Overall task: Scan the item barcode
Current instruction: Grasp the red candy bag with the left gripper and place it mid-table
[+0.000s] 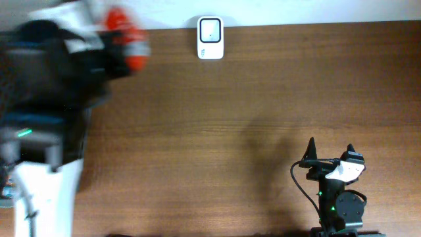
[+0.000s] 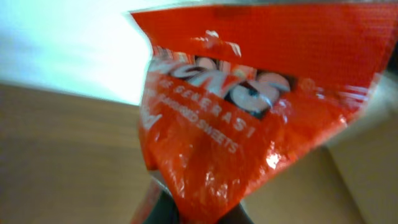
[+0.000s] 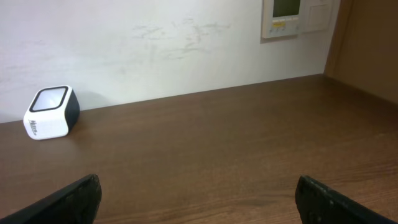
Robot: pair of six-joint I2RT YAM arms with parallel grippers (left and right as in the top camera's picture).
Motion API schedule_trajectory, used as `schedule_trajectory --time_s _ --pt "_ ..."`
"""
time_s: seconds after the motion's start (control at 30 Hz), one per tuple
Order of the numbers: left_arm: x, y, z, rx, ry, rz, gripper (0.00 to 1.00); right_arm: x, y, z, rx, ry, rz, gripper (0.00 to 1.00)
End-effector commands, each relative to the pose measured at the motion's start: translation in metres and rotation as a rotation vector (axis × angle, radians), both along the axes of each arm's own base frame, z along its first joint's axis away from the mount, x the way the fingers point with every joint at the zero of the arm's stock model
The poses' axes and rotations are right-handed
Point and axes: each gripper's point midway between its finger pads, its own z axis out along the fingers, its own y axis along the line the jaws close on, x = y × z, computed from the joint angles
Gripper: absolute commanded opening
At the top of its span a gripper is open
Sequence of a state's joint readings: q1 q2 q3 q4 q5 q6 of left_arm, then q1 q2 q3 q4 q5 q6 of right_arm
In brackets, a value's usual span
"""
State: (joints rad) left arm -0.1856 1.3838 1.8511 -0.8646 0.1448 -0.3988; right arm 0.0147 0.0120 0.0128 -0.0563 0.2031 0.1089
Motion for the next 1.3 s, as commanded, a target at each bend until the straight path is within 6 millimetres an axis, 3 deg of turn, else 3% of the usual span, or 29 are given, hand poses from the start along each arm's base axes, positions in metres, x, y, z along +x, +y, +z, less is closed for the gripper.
schedule_trajectory --time_s 0.0,0.07,0.13,0.2,0.27,0.4,0.53,0.63,0.7,0.73,0.77,0.9,0.97,1.1,1.17,1.27 --pt "0.012 -0.074 -0.047 0.286 0.027 -0.142 0.00 0.000 0.002 -0.004 0.008 0.007 0.007 0.98" --pt "0.021 -0.094 -0.085 0.392 0.102 -0.132 0.00 0.000 0.002 -0.004 0.008 0.007 0.007 0.98" --pt "0.031 -0.122 -0.144 0.519 0.219 -0.156 0.00 0.000 0.002 -0.004 0.008 0.007 0.007 0.98" --pt "0.037 -0.139 -0.193 0.614 0.304 -0.174 0.00 0.000 0.002 -0.004 0.008 0.007 0.007 0.98" --pt "0.045 -0.149 -0.229 0.706 0.341 -0.155 0.00 0.000 0.002 -0.004 0.008 0.007 0.007 0.98" --pt "0.061 -0.159 -0.296 0.890 0.379 -0.091 0.00 0.000 0.002 -0.004 0.008 0.007 0.007 0.98" --pt "0.039 -0.183 -0.358 0.949 0.483 -0.177 0.00 0.000 0.002 -0.004 0.008 0.007 0.007 0.98" --pt "0.021 -0.207 -0.367 0.920 0.501 -0.265 0.03 0.000 0.002 -0.004 0.009 0.007 0.007 0.99" --pt "0.014 -0.219 -0.364 0.923 0.483 -0.289 0.36 0.000 0.002 -0.004 0.008 0.007 0.007 0.98" --pt "0.012 -0.221 -0.364 0.926 0.479 -0.295 0.59 0.000 0.002 -0.004 0.008 0.007 0.007 0.98" --pt "0.011 -0.223 -0.364 0.932 0.474 -0.300 0.65 0.000 0.002 -0.004 0.008 0.007 0.007 0.99" --pt "0.013 -0.223 -0.345 0.918 0.476 -0.301 0.60 0.000 0.002 -0.004 0.008 0.007 0.007 0.99" --pt "0.020 -0.220 -0.310 0.856 0.481 -0.305 0.59 0.000 0.002 -0.004 0.008 0.007 0.007 0.98" --pt "0.044 -0.195 -0.208 0.704 0.398 -0.237 0.59 0.000 0.002 -0.004 0.008 0.007 0.007 0.98" --pt "0.064 -0.143 -0.120 0.585 0.284 -0.107 0.60 0.000 0.002 -0.004 0.008 0.007 0.007 0.98" --pt "0.072 -0.080 -0.073 0.522 0.240 0.023 0.37 0.000 0.002 -0.004 0.008 0.007 0.007 0.99"
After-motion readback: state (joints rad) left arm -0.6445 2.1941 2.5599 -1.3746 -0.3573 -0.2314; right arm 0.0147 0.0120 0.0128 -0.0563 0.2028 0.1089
